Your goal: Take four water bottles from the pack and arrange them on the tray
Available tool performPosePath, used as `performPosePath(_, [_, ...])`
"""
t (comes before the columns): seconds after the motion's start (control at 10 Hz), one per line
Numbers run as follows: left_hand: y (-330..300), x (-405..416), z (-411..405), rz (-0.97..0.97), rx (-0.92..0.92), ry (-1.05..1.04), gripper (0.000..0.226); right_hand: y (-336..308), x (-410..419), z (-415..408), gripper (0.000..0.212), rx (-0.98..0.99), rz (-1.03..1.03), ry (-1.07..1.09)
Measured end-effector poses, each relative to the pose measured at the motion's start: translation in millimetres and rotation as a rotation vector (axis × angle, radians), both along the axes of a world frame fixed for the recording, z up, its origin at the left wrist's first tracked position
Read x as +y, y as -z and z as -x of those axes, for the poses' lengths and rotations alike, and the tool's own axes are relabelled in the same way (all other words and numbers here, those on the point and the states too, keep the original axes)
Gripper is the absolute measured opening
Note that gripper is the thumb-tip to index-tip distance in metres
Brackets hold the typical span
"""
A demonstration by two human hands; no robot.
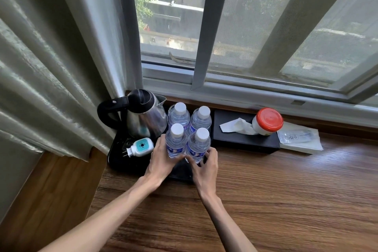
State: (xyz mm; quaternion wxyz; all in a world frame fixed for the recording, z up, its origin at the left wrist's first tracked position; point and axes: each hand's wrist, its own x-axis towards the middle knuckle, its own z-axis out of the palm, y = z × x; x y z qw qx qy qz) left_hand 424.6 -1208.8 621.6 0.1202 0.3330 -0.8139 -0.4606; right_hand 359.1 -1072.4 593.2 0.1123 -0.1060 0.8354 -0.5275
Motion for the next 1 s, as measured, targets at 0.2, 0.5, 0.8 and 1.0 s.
performPosePath(0.2, [0.6, 2.7, 1.3, 0.025, -0.031, -0.03, 0.078, -2.7, 0.3, -2.1, 0.055, 0.022, -0.023, -0.007])
performPosePath(0.5, [1.2, 0.1, 1.1, 0.03, -0.097, -0.012, 0.076, -7.3, 1.3, -0.4, 0.063, 0.055, -0.06, -0.073])
performPosePath(0.8, [-8.1, 5.5, -12.2, -0.122, 0.032, -0.04, 0.093, -13.4, 4.2, -4.1, 0.093, -0.005, -0.003, -0.067])
performPosePath(1.0, [-29.0, 9.6, -32.2, -0.118, 0.096, 0.008, 0.103, -40.9, 16.5, -15.5, 0.096, 0.043, 0.072, -0.043])
